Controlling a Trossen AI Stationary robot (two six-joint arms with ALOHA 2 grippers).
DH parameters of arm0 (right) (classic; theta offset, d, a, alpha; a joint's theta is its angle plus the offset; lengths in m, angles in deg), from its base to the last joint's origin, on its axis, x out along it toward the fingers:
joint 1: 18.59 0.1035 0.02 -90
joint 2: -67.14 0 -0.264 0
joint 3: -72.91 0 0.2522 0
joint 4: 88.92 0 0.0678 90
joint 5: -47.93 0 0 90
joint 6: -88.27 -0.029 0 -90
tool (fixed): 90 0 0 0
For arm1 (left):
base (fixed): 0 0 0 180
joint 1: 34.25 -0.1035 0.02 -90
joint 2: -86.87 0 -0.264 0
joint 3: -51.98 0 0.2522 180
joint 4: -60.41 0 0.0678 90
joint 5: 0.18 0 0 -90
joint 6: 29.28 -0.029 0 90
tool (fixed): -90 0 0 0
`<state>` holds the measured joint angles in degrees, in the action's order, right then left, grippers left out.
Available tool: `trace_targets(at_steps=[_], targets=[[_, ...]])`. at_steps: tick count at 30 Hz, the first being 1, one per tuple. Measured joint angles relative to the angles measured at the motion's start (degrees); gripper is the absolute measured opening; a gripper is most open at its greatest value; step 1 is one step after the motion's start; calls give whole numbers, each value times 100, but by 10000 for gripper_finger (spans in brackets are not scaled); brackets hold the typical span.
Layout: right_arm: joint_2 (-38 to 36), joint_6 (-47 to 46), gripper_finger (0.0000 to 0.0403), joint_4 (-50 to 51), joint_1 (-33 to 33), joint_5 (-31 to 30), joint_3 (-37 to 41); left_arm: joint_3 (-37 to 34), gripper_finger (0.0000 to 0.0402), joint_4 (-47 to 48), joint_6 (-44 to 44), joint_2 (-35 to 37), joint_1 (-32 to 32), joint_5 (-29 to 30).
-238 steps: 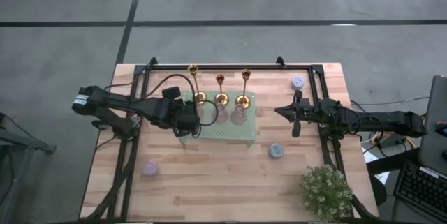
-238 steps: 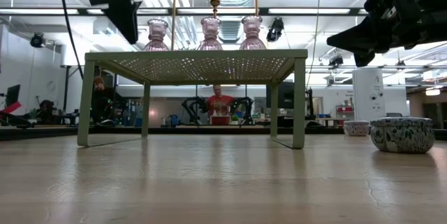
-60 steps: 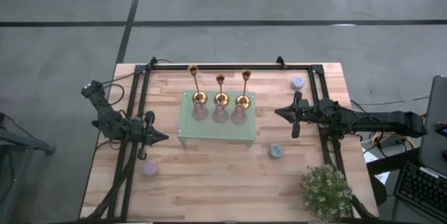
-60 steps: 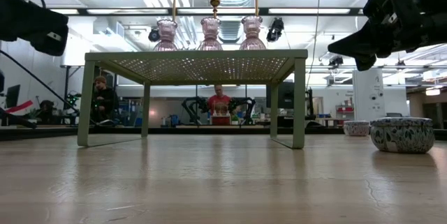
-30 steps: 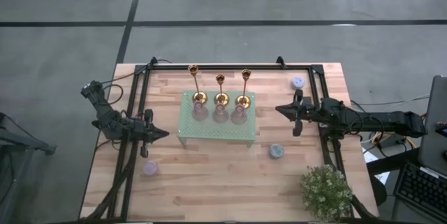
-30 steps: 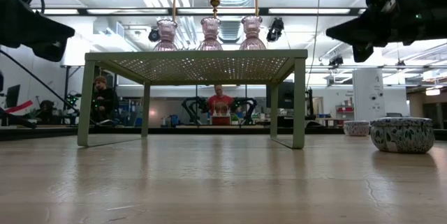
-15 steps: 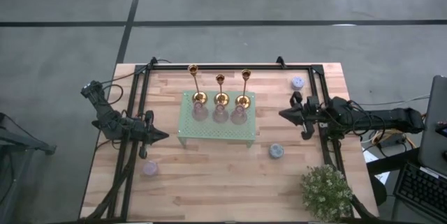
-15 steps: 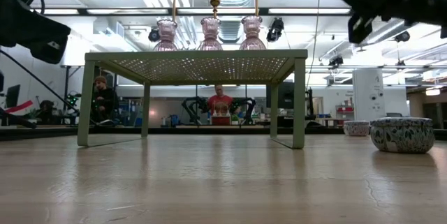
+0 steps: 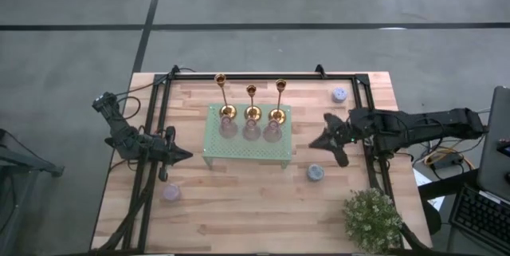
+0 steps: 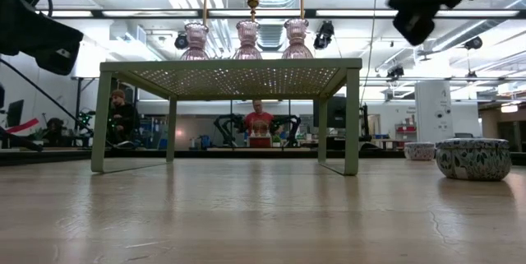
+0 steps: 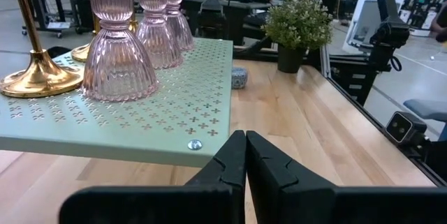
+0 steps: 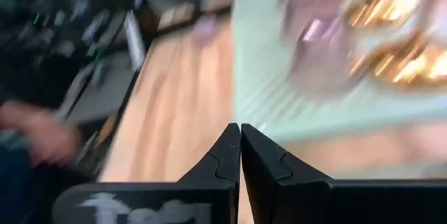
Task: Pick & Place candle stick holders
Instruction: Put the blue scented candle on the shelf
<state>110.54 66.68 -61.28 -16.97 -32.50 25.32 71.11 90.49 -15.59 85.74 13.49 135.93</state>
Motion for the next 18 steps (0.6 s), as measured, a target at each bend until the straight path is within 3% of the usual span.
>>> trace_targets(at_steps=[6,11,14,18], targets=[[599,-669,8,1849,415,212,-1045,0,14,0,1,0,0,0],[1062,-1173,8,3318,697,-459,-1557,0,14,0,2,0,0,0],[1292,-1283,9,3828,863,-844,-1666,0,14,0,2,-6,0,0],[1612,-1431,17,3887,1021,-867,-1725,0,14,0,2,-7,0,0]])
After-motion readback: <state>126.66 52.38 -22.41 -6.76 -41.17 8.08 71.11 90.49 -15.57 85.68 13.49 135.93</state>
